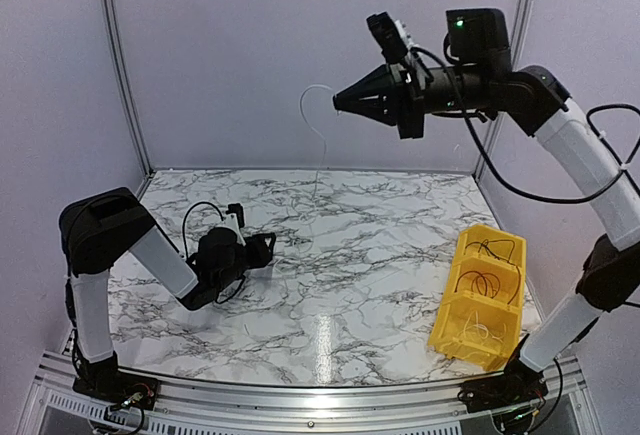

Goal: Untangle the cables

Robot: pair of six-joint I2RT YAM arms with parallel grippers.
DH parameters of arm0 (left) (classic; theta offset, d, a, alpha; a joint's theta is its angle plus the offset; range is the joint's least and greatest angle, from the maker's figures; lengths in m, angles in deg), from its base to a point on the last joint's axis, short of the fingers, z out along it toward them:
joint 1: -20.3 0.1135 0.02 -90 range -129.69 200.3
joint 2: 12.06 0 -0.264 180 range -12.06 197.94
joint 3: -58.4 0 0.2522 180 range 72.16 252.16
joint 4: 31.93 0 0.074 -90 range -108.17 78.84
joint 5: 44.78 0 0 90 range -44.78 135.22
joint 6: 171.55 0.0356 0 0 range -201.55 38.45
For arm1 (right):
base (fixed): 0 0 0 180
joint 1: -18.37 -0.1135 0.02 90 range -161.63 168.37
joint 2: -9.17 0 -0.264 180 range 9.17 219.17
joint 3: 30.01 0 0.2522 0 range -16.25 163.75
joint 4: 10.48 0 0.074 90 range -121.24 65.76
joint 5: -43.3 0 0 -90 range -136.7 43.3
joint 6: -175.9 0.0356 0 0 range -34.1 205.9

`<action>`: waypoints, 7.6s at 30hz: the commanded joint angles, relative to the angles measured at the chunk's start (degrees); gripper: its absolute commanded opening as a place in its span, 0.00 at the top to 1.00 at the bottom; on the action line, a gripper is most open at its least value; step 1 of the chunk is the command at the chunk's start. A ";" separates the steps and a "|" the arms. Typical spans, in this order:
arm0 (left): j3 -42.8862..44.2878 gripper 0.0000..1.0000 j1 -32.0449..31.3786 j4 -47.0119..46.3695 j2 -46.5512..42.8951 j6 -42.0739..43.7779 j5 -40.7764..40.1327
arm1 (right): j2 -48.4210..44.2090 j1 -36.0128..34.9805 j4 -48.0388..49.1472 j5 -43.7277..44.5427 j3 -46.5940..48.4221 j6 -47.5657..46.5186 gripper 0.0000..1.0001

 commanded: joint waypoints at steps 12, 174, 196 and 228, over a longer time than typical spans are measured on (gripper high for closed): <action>-8.20 0.42 0.51 -10.85 -5.81 -1.21 1.13 | -3.28 5.64 1.28 2.41 -6.09 -0.06 1.00; 15.28 1.00 -11.78 -1.92 12.91 5.04 9.38 | -7.66 29.40 8.45 4.28 7.46 7.58 1.00; 12.09 1.00 -10.13 -5.48 11.72 2.21 8.77 | -25.62 44.51 -1.04 0.92 -19.18 0.18 1.00; 10.83 1.00 -9.87 -5.92 12.42 -0.84 7.64 | -49.25 44.56 -36.82 15.57 -34.43 -26.69 1.00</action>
